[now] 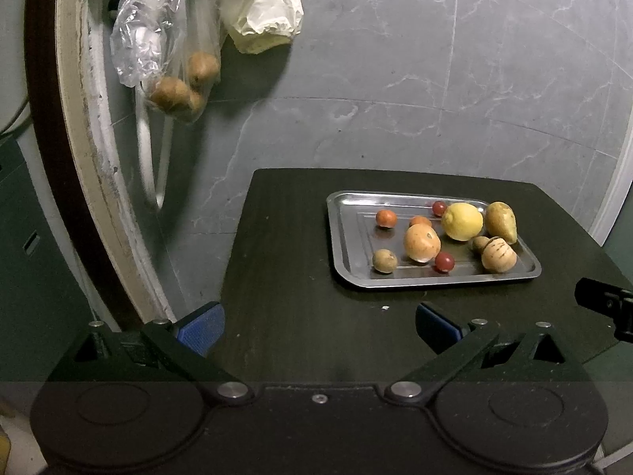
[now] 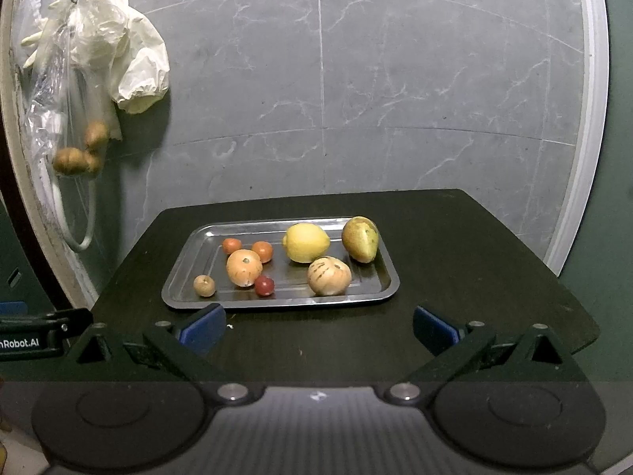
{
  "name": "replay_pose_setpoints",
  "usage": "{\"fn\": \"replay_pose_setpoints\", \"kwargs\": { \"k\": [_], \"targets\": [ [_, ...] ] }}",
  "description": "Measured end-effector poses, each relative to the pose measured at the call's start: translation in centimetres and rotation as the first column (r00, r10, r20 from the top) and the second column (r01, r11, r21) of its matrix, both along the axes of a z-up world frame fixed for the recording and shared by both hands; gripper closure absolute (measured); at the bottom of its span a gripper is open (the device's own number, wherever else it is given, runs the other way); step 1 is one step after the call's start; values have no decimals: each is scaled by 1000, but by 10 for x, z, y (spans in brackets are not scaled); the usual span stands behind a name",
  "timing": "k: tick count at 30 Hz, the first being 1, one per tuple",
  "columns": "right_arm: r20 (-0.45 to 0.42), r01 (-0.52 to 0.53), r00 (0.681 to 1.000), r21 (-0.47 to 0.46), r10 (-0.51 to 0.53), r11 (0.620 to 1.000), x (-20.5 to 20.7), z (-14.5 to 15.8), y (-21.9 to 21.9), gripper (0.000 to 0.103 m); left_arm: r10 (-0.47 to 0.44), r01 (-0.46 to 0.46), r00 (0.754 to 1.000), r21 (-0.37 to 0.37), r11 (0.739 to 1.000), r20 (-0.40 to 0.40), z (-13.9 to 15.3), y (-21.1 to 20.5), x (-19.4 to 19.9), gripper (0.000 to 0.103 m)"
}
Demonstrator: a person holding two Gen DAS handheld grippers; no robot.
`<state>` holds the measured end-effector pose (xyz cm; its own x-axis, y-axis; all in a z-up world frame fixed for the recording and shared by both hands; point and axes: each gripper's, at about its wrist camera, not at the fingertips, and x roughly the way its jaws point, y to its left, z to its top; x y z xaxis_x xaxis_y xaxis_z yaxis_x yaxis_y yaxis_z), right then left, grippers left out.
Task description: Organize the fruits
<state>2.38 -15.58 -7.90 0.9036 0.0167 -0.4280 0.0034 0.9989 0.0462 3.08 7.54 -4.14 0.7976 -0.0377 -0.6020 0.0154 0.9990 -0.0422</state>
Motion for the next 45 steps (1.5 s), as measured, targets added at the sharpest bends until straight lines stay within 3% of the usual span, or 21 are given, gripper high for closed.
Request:
{"fn": "replay_pose_setpoints", "kwargs": {
  "k": [45],
  "targets": [
    [-34,24,999,10,-24,1000,14,-5,1,0,-38,38,999,-4,999,-19,-3,3,12,1]
  ]
}}
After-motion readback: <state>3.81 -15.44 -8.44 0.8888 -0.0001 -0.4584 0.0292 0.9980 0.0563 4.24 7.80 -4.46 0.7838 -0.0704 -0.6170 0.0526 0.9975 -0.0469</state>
